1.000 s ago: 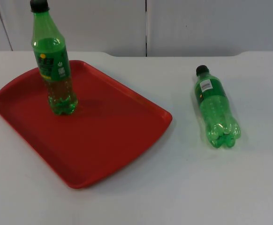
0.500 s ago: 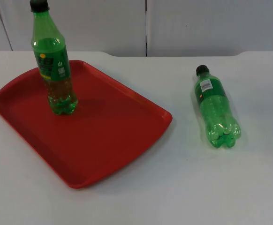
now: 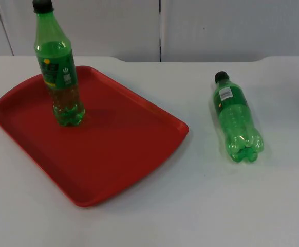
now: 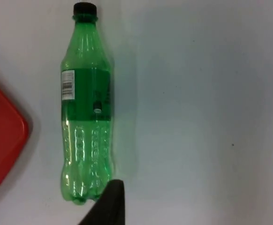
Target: Place the bottle upright on the tray.
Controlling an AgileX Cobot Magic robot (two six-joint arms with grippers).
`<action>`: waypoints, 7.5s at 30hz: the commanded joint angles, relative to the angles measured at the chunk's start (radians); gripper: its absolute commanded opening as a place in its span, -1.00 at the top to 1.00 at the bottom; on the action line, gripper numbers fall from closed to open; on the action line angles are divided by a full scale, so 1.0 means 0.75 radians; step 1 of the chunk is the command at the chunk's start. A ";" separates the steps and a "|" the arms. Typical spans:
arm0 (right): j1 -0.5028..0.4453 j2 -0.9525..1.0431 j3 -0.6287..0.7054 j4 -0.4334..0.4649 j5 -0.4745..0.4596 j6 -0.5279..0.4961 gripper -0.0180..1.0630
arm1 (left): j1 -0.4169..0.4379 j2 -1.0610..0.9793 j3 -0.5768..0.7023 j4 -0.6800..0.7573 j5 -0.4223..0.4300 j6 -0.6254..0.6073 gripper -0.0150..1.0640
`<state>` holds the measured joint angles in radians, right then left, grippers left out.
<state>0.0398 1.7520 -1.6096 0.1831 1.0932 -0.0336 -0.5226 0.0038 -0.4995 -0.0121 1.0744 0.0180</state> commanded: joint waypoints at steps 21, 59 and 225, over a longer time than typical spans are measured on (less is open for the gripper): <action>0.458 0.778 -0.733 -0.323 0.082 0.511 -0.86 | -0.009 -0.005 0.007 0.003 0.000 0.000 -0.97; 0.469 1.100 -0.807 -0.331 -0.117 0.775 -0.81 | -0.009 -0.005 0.007 0.003 0.000 0.000 -0.97; 0.919 1.043 0.109 -0.980 -3.086 0.557 0.97 | -0.009 -0.005 0.007 0.003 0.000 0.000 -0.97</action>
<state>0.7240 2.5362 -1.5226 -0.5465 -1.1955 0.3967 -0.5226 0.0038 -0.4995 -0.0121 1.0763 0.0180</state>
